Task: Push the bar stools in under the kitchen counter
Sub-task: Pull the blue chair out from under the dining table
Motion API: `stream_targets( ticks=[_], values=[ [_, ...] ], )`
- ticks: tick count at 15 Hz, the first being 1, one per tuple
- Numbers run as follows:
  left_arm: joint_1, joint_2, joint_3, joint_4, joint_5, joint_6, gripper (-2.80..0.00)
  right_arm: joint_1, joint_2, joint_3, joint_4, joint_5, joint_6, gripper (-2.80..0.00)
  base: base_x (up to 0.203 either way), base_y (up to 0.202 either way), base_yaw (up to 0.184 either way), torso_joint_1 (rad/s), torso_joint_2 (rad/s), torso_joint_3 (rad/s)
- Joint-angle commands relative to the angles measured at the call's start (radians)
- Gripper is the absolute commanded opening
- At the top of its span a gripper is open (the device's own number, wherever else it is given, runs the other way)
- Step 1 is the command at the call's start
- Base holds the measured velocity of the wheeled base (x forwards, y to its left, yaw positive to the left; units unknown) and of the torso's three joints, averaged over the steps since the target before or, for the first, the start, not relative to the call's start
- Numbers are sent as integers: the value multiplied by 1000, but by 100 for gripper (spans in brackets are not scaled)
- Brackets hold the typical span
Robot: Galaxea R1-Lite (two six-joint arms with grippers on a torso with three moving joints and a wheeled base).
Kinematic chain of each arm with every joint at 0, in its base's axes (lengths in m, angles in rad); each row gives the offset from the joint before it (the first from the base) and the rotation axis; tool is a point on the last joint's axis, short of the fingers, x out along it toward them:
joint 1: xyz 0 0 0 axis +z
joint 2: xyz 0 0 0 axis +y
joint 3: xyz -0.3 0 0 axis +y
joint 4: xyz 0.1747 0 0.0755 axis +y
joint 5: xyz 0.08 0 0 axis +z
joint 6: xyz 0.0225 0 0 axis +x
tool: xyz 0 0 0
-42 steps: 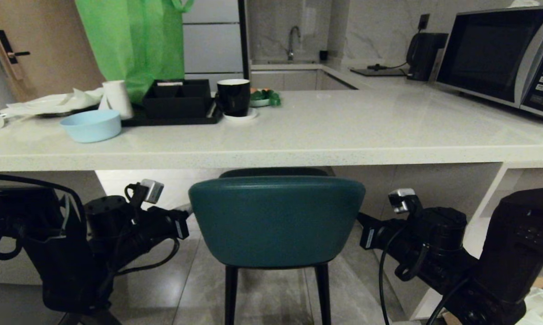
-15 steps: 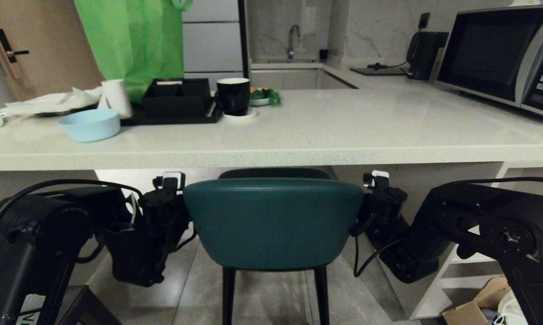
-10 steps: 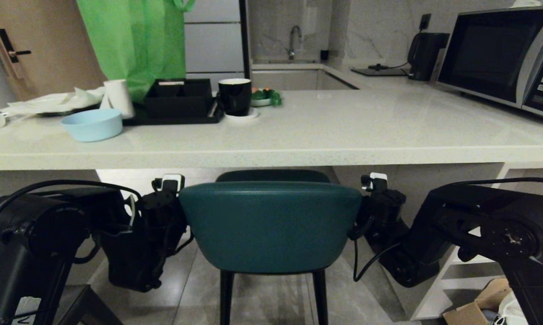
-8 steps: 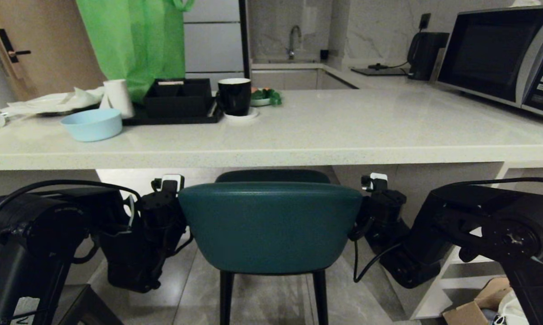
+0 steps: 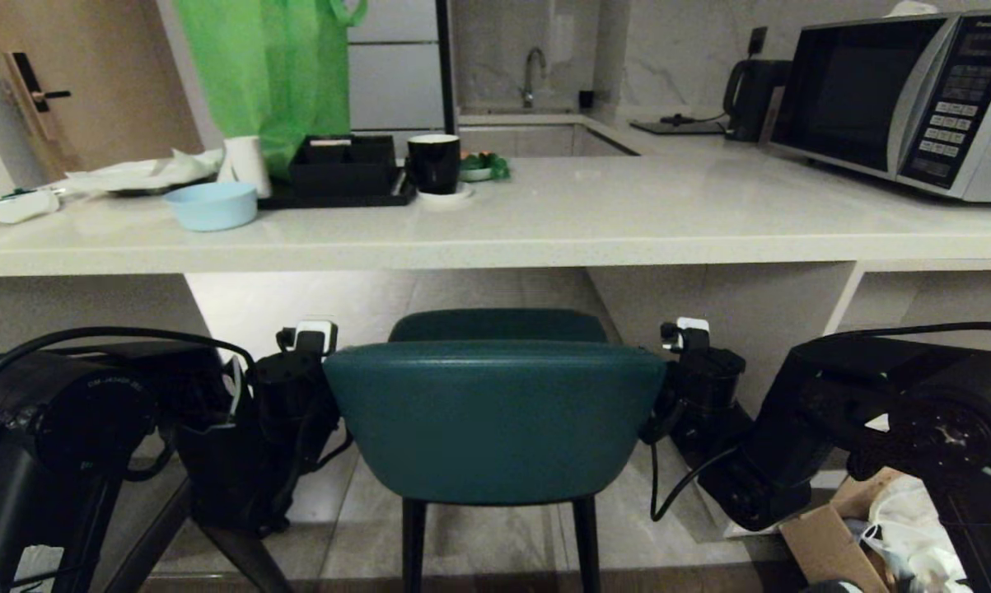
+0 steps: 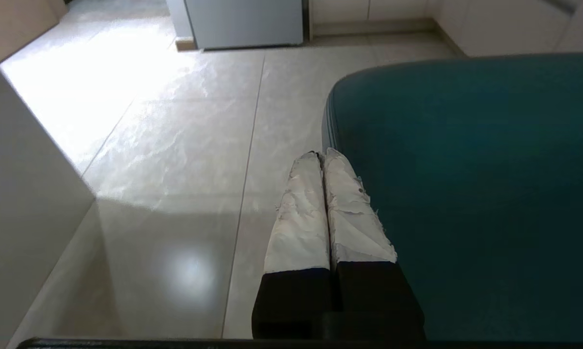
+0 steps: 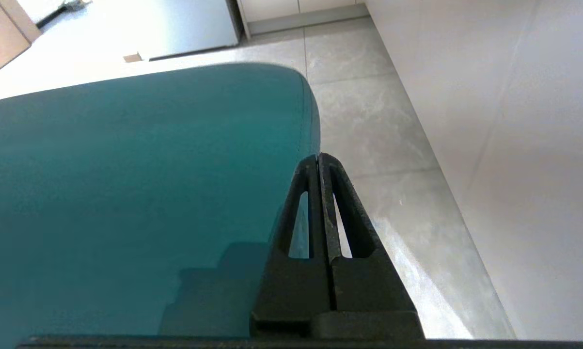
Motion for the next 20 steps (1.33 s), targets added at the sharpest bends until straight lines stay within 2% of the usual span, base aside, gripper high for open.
stream_targets(
  ticks=[1, 20],
  values=[
    [-48, -4, 3, -14, 5, -1, -280, 5, -11, 2, -12, -1, 1, -280, -190, 0, -1, 7, 2, 2],
    [-88, -15, 7, -14, 30, 3, -280, 10, -18, 12, -11, -1, 1, -280, -192, 0, -1, 4, 3, 1]
  ],
)
